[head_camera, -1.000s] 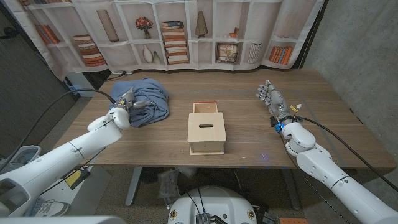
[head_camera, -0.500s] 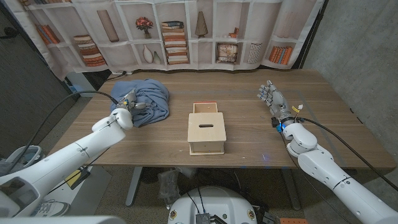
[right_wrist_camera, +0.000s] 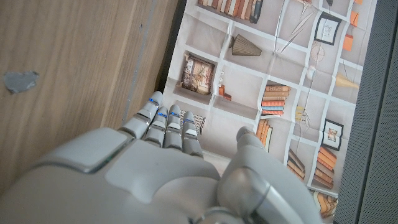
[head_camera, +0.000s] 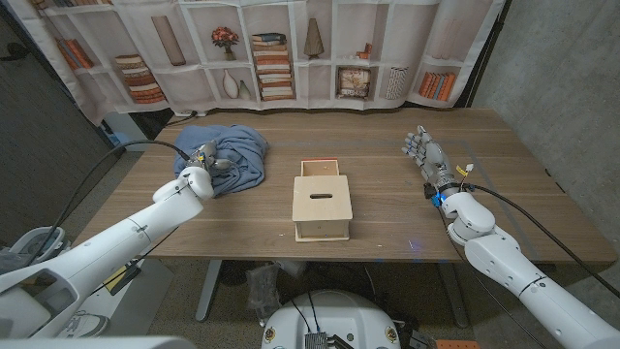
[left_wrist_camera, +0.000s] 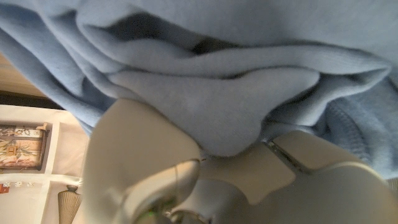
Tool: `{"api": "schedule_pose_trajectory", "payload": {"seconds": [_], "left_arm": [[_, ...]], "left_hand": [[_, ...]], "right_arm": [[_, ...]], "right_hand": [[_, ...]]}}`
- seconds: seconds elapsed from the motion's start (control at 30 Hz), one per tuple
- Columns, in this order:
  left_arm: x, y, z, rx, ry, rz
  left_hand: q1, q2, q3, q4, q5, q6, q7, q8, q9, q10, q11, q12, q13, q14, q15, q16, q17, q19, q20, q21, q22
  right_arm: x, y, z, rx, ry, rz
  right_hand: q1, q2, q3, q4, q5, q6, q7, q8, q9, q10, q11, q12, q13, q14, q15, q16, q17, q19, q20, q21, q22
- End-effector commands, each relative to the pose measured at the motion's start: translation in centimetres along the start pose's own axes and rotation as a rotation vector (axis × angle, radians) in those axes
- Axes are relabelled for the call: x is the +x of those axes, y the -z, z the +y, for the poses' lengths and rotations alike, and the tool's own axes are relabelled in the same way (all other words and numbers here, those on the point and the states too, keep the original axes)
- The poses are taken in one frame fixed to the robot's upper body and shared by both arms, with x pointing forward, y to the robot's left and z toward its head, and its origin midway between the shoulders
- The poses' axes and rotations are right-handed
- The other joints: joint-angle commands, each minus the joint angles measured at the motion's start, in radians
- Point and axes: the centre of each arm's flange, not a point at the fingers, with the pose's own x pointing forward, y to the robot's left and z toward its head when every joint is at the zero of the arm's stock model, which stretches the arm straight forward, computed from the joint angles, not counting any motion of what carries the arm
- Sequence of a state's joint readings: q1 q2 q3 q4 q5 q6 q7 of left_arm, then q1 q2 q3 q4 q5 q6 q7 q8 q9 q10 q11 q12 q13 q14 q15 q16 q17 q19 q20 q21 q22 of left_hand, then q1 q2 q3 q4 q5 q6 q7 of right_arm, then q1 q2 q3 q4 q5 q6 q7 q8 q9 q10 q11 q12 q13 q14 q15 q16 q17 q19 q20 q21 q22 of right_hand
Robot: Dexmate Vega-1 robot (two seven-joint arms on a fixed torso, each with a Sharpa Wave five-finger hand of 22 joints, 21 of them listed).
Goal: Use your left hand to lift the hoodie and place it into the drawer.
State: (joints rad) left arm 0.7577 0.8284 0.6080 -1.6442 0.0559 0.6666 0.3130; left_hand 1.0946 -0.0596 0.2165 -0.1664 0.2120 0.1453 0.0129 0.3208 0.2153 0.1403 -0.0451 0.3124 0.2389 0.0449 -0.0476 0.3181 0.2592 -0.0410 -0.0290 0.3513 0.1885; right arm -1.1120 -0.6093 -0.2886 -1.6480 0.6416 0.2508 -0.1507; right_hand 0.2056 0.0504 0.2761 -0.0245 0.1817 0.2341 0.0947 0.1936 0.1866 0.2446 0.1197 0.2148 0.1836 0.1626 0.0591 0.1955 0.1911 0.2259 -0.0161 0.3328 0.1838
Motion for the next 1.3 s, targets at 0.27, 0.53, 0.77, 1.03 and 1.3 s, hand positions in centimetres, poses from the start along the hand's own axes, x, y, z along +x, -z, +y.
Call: {"api": "schedule_pose_trajectory", "payload": {"seconds": [0.27, 0.53, 0.77, 1.03, 1.3], "left_arm": [[0.9, -1.2, -0.7, -0.051, 0.003, -0.012], [0.8, -1.4, -0.4, -0.064, 0.018, -0.010], [0.4, -1.7, -0.1, -0.064, 0.015, -0.003], [0.0, -2.1, 0.2, -0.064, 0.015, 0.000], [-0.3, -3.0, 0.3, -0.068, 0.010, -0.015]], "left_hand": [[0.393, 0.217, 0.093, 0.006, -0.028, 0.438, -0.003, 0.135, 0.057, 0.429, -0.035, 0.122, 0.113, 0.713, -0.121, 0.146, 0.127, 0.781, -0.021, 0.139, 0.028], [0.419, 0.204, 0.070, 0.013, -0.030, 0.540, 0.006, 0.192, 0.084, 0.513, -0.029, 0.149, 0.158, 0.787, -0.144, 0.215, 0.208, 0.827, -0.054, 0.227, 0.054], [0.416, 0.198, 0.063, 0.018, -0.033, 0.555, 0.021, 0.197, 0.087, 0.534, -0.021, 0.154, 0.171, 0.804, -0.144, 0.218, 0.221, 0.835, -0.061, 0.258, 0.061], [0.412, 0.199, 0.061, 0.023, -0.034, 0.553, 0.018, 0.196, 0.090, 0.536, -0.021, 0.153, 0.179, 0.808, -0.138, 0.214, 0.225, 0.833, -0.060, 0.274, 0.064], [0.411, 0.200, 0.061, 0.025, -0.034, 0.557, 0.022, 0.199, 0.095, 0.546, -0.023, 0.155, 0.189, 0.814, -0.137, 0.211, 0.230, 0.830, -0.061, 0.292, 0.067]], "right_arm": [[-0.6, 0.1, -0.6, 0.005, 0.018, -0.001], [-0.7, 0.2, -0.8, 0.011, 0.018, 0.001], [-0.8, 0.3, -0.9, 0.014, 0.011, 0.000], [-0.9, 0.3, -0.9, 0.015, 0.008, 0.001], [-1.1, 0.3, -0.9, 0.026, 0.006, 0.001]], "right_hand": [[-0.003, 0.000, 0.001, -0.008, 0.004, 0.005, 0.000, 0.002, 0.001, 0.006, -0.002, -0.001, 0.003, 0.009, -0.004, 0.002, 0.003, 0.007, 0.004, -0.005, 0.003], [-0.003, 0.001, 0.001, -0.009, 0.004, 0.005, 0.002, 0.002, 0.002, 0.005, -0.001, -0.001, 0.003, 0.009, -0.004, 0.001, 0.003, 0.008, 0.005, -0.007, 0.003], [-0.003, 0.001, 0.001, -0.010, 0.004, 0.005, 0.002, 0.002, 0.002, 0.005, -0.003, -0.001, 0.003, 0.009, -0.004, 0.001, 0.003, 0.009, 0.004, -0.009, 0.003], [-0.003, 0.002, 0.000, -0.010, 0.004, 0.004, 0.000, 0.002, 0.002, 0.007, -0.001, -0.001, 0.003, 0.010, -0.003, 0.001, 0.003, 0.010, 0.003, -0.011, 0.003], [-0.004, 0.003, 0.000, -0.011, 0.004, 0.005, 0.001, 0.002, 0.002, 0.009, 0.000, 0.000, 0.003, 0.011, -0.003, 0.001, 0.003, 0.011, 0.003, -0.013, 0.003]]}}
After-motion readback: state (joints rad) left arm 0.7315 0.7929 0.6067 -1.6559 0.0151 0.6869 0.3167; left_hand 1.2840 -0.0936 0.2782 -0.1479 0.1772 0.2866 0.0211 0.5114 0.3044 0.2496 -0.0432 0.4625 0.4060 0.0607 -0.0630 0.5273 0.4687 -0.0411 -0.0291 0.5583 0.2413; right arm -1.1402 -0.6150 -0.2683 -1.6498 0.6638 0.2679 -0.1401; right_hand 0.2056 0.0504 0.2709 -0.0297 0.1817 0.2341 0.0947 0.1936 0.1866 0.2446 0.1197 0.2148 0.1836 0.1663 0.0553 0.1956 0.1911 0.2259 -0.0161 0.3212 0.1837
